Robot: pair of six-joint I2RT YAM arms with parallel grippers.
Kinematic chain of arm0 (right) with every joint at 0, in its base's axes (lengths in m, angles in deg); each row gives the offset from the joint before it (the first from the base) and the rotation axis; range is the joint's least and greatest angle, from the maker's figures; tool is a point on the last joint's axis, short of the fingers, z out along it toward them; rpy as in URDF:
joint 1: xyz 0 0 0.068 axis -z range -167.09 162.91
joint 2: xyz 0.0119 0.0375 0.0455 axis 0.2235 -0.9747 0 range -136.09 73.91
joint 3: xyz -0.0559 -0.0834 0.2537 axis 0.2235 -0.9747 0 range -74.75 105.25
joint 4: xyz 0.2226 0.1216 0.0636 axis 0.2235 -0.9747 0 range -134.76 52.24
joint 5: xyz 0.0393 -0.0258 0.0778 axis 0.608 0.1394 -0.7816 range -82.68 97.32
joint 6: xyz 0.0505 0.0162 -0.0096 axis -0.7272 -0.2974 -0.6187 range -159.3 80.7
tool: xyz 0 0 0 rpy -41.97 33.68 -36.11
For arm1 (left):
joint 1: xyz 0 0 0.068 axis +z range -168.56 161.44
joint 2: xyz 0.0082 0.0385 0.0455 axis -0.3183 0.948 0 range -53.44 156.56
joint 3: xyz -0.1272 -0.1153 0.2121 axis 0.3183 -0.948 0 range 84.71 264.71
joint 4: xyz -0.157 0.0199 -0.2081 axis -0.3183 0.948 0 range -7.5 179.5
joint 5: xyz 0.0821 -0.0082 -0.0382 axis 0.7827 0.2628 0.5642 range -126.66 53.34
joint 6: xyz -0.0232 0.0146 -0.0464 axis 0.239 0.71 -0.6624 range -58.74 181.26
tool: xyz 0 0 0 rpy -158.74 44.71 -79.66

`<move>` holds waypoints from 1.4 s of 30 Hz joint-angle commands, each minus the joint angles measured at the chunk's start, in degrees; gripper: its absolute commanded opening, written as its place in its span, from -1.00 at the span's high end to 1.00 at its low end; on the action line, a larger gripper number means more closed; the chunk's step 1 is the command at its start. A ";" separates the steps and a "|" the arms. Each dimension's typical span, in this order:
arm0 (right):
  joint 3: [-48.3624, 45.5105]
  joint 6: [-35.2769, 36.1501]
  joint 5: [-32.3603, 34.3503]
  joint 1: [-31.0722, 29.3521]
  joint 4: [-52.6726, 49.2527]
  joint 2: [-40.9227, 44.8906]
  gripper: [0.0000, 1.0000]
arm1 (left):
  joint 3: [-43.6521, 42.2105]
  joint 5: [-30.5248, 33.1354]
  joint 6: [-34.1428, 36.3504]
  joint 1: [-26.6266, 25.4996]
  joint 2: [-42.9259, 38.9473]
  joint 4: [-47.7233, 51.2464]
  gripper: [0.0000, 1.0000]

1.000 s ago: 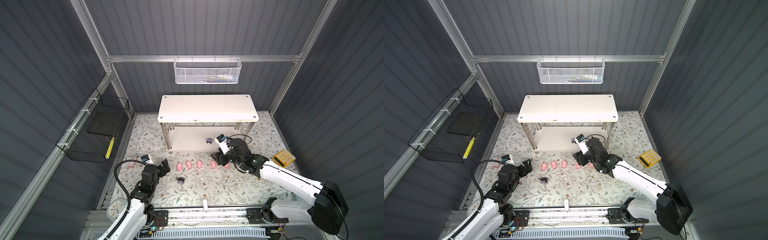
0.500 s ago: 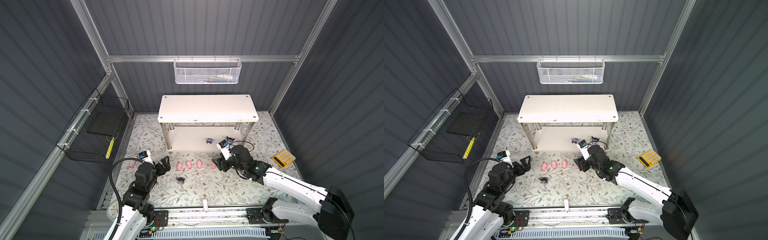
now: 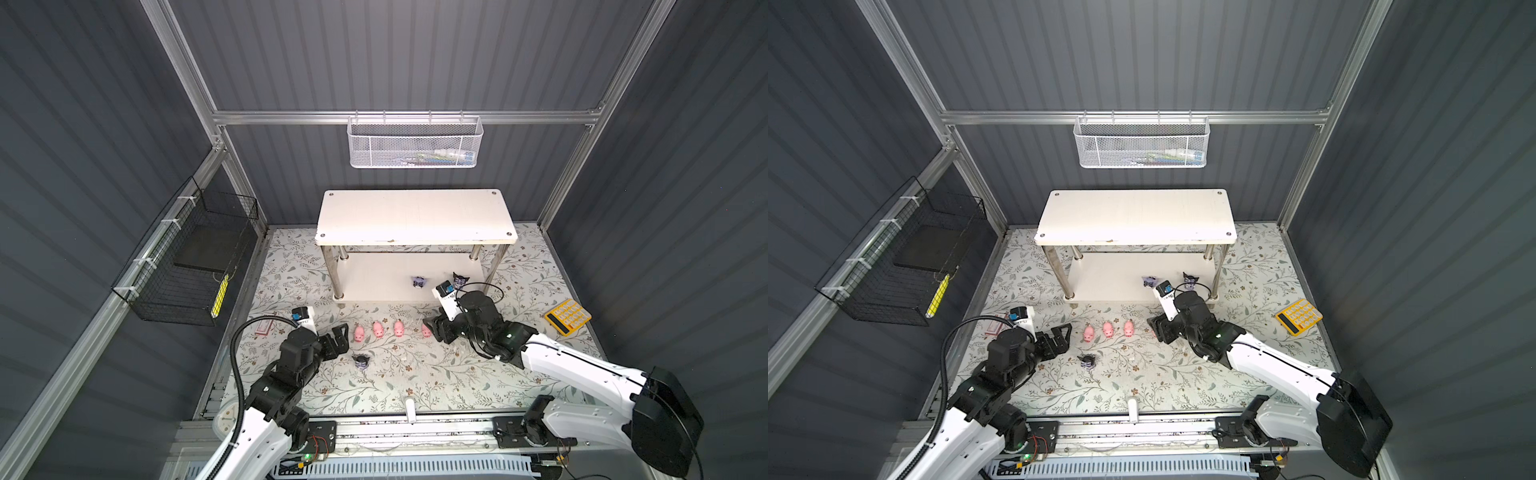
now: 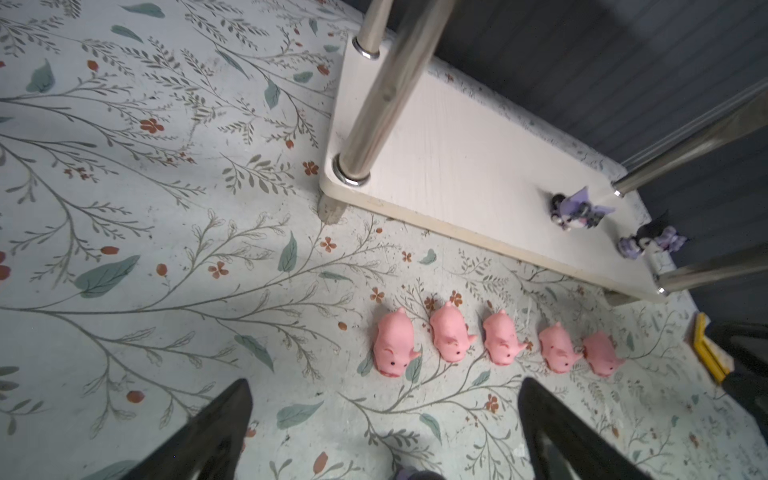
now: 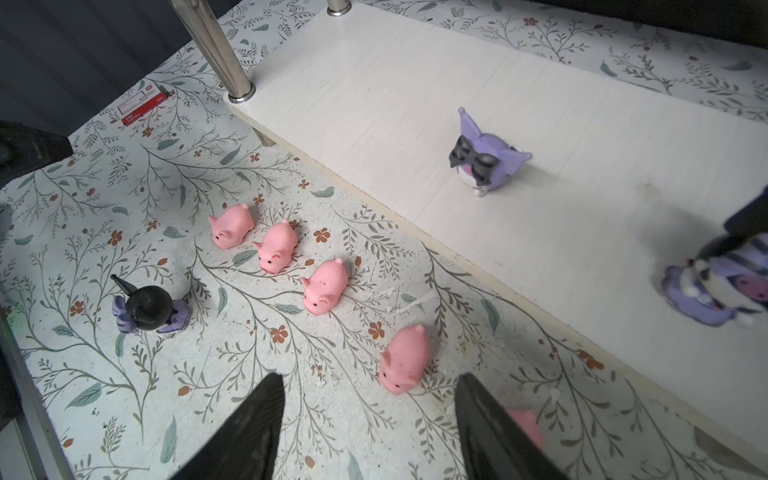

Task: Place and organize the plastic toys onto the shelf
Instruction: 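Move the left gripper over the black figurine with purple bow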

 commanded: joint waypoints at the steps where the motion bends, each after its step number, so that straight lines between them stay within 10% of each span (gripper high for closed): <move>1: -0.77 -0.76 0.91 0.04 1.26 -0.06 -0.35 | 1.84 12.01 1.89 -9.76 6.08 -6.54 -0.99; 5: -1.32 -0.94 1.27 0.13 2.08 -0.02 -0.35 | 3.32 23.26 1.77 -20.19 11.53 -8.89 -1.00; 21: -3.07 -1.24 -0.66 1.17 4.86 -2.96 -0.36 | 3.31 28.54 -11.09 -33.28 10.93 5.14 -0.99; 42: -3.26 -1.77 -2.15 1.32 4.95 -3.91 -0.36 | -1.11 29.09 -20.95 -39.48 15.92 4.94 -1.00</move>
